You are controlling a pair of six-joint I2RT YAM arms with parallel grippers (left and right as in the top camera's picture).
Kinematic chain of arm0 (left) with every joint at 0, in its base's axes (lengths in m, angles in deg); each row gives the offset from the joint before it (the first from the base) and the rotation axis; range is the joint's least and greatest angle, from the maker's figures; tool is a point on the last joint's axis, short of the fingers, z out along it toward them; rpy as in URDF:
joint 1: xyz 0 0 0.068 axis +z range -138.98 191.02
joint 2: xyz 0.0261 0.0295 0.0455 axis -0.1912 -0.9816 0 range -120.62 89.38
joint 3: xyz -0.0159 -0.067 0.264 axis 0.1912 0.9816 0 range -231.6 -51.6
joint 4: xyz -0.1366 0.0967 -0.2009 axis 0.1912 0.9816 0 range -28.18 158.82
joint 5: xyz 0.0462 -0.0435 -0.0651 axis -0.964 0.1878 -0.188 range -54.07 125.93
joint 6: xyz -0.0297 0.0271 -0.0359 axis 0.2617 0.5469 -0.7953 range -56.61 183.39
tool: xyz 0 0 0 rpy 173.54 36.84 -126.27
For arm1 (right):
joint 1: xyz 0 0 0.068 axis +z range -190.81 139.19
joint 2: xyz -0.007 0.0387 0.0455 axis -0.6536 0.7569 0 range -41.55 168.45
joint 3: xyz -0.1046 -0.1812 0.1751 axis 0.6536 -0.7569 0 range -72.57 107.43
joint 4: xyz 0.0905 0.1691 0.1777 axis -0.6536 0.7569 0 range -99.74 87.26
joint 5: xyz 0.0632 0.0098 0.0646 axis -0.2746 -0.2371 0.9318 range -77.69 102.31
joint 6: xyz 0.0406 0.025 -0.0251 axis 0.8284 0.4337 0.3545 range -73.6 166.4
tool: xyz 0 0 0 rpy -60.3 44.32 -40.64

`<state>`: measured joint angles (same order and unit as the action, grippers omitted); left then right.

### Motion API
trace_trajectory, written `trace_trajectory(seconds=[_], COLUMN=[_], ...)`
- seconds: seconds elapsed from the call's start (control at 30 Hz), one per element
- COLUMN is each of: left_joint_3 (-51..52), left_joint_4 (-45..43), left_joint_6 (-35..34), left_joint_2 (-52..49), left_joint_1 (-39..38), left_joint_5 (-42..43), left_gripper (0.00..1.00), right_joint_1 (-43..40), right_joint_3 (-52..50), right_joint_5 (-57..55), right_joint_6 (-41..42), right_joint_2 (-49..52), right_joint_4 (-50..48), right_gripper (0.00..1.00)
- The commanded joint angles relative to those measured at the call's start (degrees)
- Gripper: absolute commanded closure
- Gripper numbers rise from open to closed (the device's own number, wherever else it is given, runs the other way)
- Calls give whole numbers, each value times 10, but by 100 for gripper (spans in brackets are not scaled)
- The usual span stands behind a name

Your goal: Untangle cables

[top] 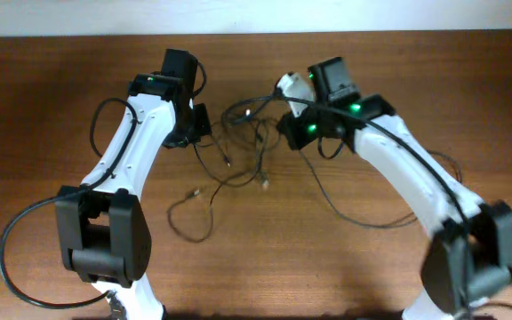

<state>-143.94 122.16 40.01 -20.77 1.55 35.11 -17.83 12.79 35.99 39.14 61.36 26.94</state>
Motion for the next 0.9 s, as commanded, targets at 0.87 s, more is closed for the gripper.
trace_trajectory(seconds=[0.87], left_joint_3=[116], left_joint_4=[-55], left_joint_6=[-32], left_joint_2=[3], left_joint_1=[-1], left_joint_5=[-70], left_gripper=[100], right_joint_1=[-159], right_joint_3=[11], right_joint_5=[104], right_joint_6=[245], right_joint_2=[-79], right_joint_4=[14], right_gripper=[96])
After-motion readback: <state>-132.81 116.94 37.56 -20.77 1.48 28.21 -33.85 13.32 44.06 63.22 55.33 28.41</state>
